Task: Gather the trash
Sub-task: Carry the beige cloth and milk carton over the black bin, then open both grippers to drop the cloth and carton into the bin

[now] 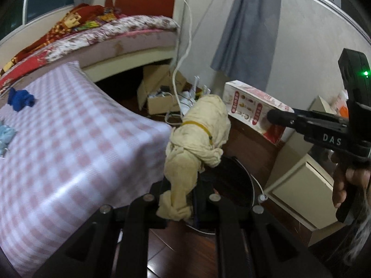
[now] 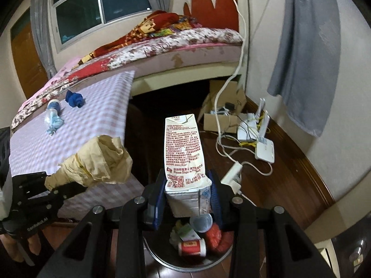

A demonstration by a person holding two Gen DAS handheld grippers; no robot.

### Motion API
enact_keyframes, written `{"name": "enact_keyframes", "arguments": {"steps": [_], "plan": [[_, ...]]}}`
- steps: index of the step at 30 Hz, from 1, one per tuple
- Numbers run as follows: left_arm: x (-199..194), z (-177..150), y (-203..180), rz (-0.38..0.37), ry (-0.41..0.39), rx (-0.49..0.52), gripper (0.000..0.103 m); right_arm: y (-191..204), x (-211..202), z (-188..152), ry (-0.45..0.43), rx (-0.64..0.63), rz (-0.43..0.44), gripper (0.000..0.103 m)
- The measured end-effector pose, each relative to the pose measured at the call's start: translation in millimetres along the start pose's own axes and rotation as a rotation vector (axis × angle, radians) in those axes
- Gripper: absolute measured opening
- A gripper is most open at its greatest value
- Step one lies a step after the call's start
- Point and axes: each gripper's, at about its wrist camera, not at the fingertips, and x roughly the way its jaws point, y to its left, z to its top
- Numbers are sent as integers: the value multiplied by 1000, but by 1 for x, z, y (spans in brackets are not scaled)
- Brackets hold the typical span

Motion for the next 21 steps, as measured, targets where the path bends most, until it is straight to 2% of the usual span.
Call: {"name": "enact_keyframes", "arguments": {"steps": [7, 14, 21], "plan": [[29, -8, -20, -34, 70, 27, 15, -28, 11, -29, 81, 26, -14, 36], [67, -18, -27, -41, 156, 15, 15, -31, 35, -49, 167, 10, -1, 37], [87, -27, -28, -46, 206, -1, 16, -32, 57, -58, 230, 2, 23, 37]]}}
